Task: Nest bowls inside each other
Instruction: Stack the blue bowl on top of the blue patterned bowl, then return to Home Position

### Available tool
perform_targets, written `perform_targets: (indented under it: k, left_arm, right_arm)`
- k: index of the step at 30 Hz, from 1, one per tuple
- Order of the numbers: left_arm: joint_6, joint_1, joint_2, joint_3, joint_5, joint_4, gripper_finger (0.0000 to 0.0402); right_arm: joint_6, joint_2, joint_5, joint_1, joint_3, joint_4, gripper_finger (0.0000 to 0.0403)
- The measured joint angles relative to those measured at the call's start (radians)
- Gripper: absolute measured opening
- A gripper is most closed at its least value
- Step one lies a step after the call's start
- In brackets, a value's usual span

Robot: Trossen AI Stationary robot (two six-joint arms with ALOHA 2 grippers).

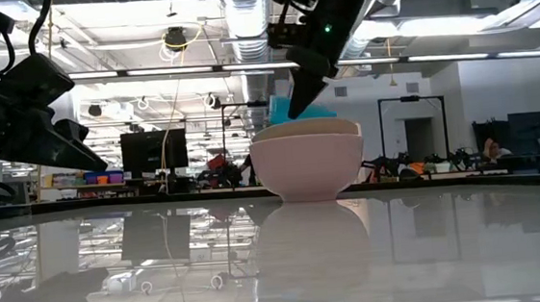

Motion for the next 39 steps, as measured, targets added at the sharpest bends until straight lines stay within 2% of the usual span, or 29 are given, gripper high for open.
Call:
perform_targets:
  k: [11, 20, 27, 39]
  left_arm:
    - [0.0, 0.0, 0.0, 0.0, 0.0, 0.0, 0.0125]
    - [0.0, 0.0, 0.0, 0.0, 0.0, 0.0, 0.0125]
    - [0.0, 0.0, 0.0, 0.0, 0.0, 0.0, 0.0125]
    - [0.0, 0.0, 0.0, 0.0, 0.0, 0.0, 0.0125]
  right_arm:
    - [0.03, 0.014, -0.03, -0.002, 0.0, -0.026, 0.0028]
    - [0.035, 0.042, -0.06, -0.004, 0.002, -0.022, 0.0099]
    - [0.037, 0.042, -0.051, -0.004, 0.002, -0.042, 0.0136]
    - [0.034, -0.031, -0.048, 0.008, 0.001, -0.069, 0.0188]
